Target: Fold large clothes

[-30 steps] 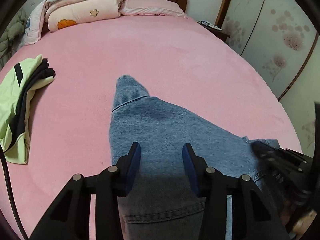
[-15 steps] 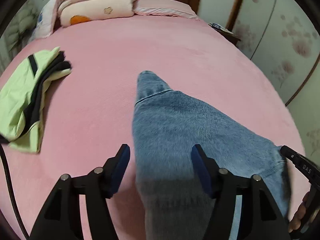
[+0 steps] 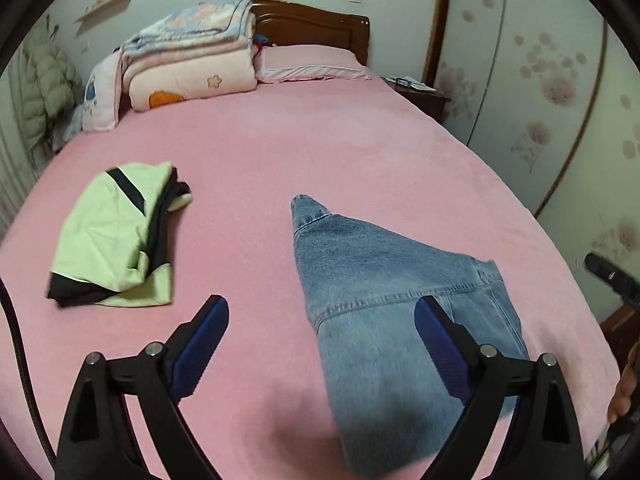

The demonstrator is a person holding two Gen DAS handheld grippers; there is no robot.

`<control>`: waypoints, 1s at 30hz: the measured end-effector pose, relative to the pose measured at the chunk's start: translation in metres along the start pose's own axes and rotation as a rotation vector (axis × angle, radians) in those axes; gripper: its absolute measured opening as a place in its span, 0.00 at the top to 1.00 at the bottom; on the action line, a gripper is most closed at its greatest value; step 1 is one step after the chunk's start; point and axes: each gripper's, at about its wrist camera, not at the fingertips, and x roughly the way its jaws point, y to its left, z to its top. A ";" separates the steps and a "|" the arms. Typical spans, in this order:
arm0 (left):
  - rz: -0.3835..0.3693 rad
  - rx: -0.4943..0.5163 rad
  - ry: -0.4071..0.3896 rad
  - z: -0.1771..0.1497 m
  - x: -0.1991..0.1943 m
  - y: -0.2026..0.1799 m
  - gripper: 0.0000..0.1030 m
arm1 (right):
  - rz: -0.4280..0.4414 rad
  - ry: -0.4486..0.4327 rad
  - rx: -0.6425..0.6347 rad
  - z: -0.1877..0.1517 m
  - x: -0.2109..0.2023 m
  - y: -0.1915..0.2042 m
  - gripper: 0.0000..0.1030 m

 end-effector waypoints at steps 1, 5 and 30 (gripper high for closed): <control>0.008 0.008 -0.003 0.000 -0.009 -0.001 0.07 | 0.003 -0.021 -0.007 0.001 -0.011 0.000 0.37; 0.034 0.025 -0.035 -0.003 -0.044 -0.003 0.05 | 0.003 -0.057 -0.060 0.002 -0.044 0.007 0.33; -0.173 -0.208 0.189 -0.095 0.064 -0.007 0.05 | 0.094 0.265 -0.060 -0.084 0.055 -0.026 0.26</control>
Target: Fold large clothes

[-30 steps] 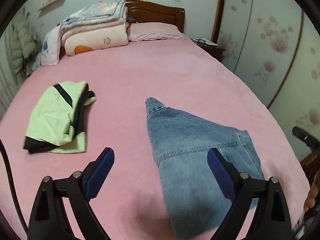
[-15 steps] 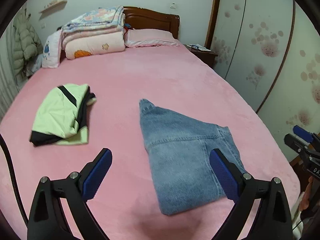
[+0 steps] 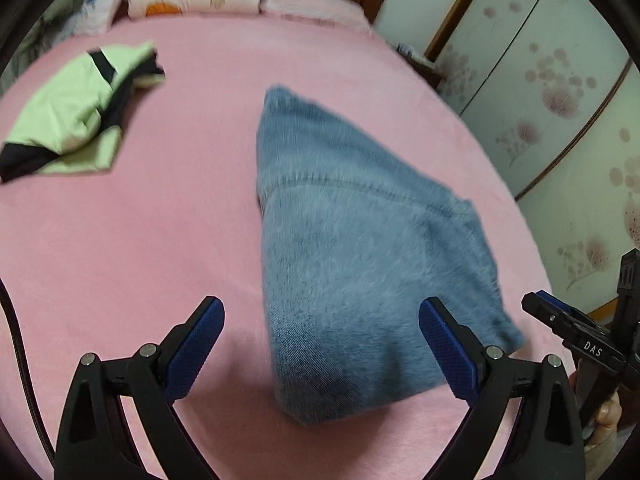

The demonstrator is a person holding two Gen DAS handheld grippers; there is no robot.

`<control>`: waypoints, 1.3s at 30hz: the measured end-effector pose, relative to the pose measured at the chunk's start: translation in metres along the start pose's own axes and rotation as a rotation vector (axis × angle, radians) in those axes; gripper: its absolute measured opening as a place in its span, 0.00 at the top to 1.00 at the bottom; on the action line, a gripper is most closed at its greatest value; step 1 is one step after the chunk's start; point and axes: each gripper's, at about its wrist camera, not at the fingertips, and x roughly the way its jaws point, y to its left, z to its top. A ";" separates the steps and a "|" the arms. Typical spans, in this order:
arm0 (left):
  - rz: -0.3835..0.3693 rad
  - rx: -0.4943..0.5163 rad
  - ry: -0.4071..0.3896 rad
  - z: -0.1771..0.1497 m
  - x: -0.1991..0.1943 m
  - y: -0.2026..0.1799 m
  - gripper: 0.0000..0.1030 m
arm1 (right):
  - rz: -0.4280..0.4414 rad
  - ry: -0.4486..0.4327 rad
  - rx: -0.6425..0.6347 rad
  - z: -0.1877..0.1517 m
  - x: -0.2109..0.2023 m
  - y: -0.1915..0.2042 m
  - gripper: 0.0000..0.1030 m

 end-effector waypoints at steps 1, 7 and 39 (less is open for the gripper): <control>0.013 0.001 0.015 0.001 0.009 0.001 0.05 | 0.014 0.017 0.019 -0.001 0.009 -0.007 0.26; -0.041 -0.059 0.100 0.000 0.054 0.016 0.05 | 0.103 0.115 0.121 -0.003 0.054 -0.036 0.26; -0.128 -0.002 0.170 0.009 0.087 -0.015 0.48 | 0.270 0.160 0.036 0.021 0.087 0.012 0.78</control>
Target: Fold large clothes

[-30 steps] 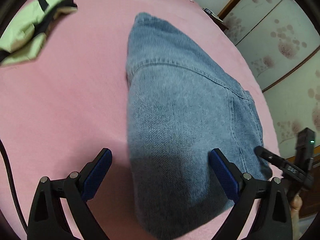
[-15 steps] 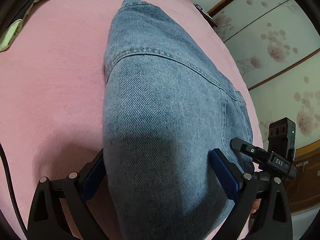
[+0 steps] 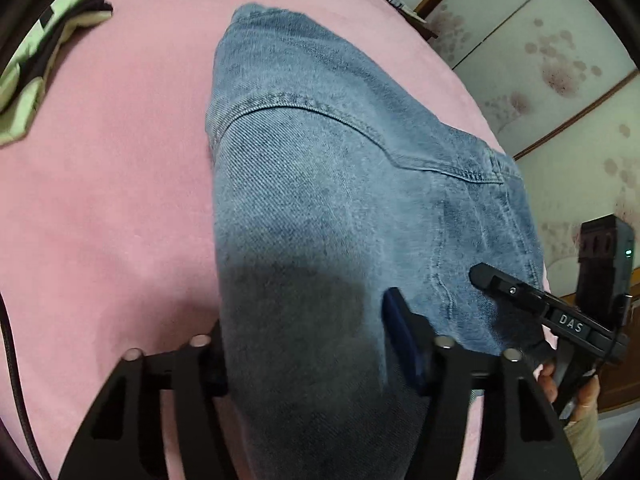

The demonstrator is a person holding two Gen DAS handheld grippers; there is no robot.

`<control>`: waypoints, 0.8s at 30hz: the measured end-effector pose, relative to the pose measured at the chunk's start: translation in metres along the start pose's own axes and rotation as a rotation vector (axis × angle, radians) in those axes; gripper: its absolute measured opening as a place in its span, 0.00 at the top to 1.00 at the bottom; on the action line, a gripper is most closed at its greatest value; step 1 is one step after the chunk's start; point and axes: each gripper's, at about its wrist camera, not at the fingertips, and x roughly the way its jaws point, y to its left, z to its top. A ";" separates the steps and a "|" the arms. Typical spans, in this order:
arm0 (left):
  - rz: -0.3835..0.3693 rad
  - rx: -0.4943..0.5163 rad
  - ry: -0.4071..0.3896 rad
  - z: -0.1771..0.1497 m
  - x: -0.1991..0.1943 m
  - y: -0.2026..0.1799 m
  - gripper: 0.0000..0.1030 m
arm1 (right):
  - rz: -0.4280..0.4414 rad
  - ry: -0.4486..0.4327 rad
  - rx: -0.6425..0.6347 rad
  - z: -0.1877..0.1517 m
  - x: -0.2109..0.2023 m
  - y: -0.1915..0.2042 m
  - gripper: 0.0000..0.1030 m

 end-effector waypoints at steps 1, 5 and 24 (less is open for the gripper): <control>0.004 0.011 -0.009 -0.002 -0.006 -0.003 0.50 | -0.015 -0.014 -0.019 -0.002 -0.007 0.010 0.79; 0.054 0.066 -0.054 -0.017 -0.040 -0.018 0.54 | -0.036 -0.047 -0.056 -0.019 -0.031 0.039 0.81; 0.104 0.040 -0.144 -0.124 -0.251 0.079 0.55 | 0.065 -0.060 -0.155 -0.101 -0.070 0.227 0.81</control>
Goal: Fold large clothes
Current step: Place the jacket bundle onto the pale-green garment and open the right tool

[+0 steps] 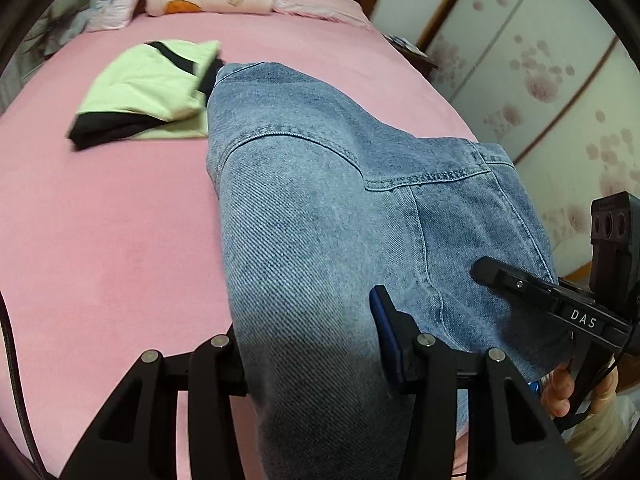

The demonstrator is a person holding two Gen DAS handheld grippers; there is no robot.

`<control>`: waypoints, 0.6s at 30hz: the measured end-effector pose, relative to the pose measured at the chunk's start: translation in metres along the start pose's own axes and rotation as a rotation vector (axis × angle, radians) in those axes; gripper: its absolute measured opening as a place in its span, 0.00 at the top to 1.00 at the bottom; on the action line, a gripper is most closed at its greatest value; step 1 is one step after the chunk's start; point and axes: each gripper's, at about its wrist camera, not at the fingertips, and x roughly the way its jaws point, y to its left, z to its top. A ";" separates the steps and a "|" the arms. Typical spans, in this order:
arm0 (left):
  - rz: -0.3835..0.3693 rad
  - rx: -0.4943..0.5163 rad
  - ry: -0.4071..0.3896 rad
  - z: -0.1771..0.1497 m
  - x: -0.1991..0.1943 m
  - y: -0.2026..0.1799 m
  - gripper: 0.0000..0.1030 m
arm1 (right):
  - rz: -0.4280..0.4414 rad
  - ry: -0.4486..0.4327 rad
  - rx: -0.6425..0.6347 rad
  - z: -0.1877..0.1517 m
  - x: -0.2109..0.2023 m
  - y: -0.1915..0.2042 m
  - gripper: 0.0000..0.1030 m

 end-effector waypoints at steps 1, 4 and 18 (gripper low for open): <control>0.003 -0.008 -0.011 0.003 -0.009 0.010 0.55 | 0.005 0.002 -0.015 0.008 0.005 0.014 0.81; 0.015 -0.029 -0.045 0.022 -0.032 0.048 0.55 | 0.028 -0.004 -0.054 0.041 0.027 0.053 0.81; 0.060 0.069 -0.171 0.254 -0.010 0.256 0.54 | 0.077 -0.117 -0.105 0.257 0.211 0.166 0.81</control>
